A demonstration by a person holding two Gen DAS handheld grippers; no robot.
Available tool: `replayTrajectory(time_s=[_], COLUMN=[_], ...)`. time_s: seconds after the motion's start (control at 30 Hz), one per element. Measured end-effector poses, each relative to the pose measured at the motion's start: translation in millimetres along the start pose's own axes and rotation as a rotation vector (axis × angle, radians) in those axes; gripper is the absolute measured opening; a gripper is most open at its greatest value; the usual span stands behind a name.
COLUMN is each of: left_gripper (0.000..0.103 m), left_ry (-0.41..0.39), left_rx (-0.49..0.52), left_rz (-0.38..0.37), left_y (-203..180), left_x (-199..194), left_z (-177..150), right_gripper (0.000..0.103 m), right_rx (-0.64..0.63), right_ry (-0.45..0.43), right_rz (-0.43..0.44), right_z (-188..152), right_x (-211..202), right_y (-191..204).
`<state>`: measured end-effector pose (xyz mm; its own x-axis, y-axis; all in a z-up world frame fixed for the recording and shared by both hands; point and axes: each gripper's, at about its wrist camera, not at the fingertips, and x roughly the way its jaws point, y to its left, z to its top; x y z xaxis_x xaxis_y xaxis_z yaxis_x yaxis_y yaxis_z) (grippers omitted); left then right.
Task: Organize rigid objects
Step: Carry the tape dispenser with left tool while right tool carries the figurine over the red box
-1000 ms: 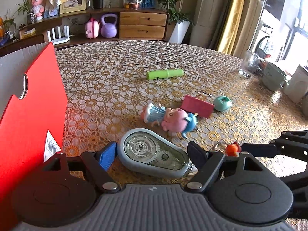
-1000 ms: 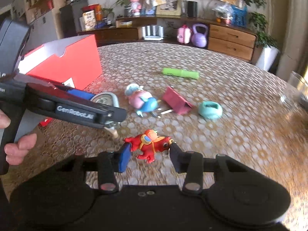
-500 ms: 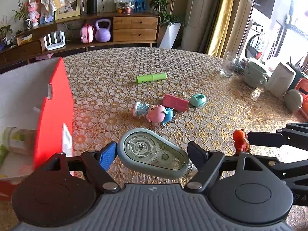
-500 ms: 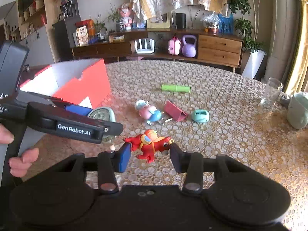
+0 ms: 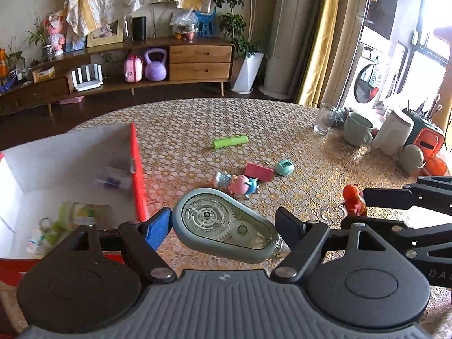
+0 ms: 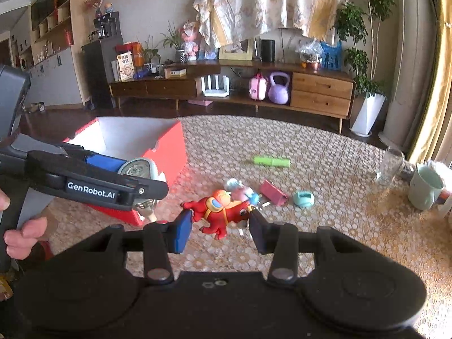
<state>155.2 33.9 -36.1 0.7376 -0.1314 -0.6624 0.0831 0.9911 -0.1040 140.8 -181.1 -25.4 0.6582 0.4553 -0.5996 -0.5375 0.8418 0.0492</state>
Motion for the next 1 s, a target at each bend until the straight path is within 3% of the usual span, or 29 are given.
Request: replayTrajectory(time_s=[0.5,1.0], left_gripper=[0.08,0.08], left_ry=[-0.051,-0.06], left_rx=[-0.055,-0.109], left_rz=[0.09,0.196], left_y=[87,177], left_x=[-60,-71], left_z=[10,14], right_gripper=[0.043,0.043], right_rx=[-0.101,-0.191], right_ry=[-0.031,-0.016], right_rz=[0.083,0.149], right_z=[52,87], right_x=[13,70], right_y=[77,147])
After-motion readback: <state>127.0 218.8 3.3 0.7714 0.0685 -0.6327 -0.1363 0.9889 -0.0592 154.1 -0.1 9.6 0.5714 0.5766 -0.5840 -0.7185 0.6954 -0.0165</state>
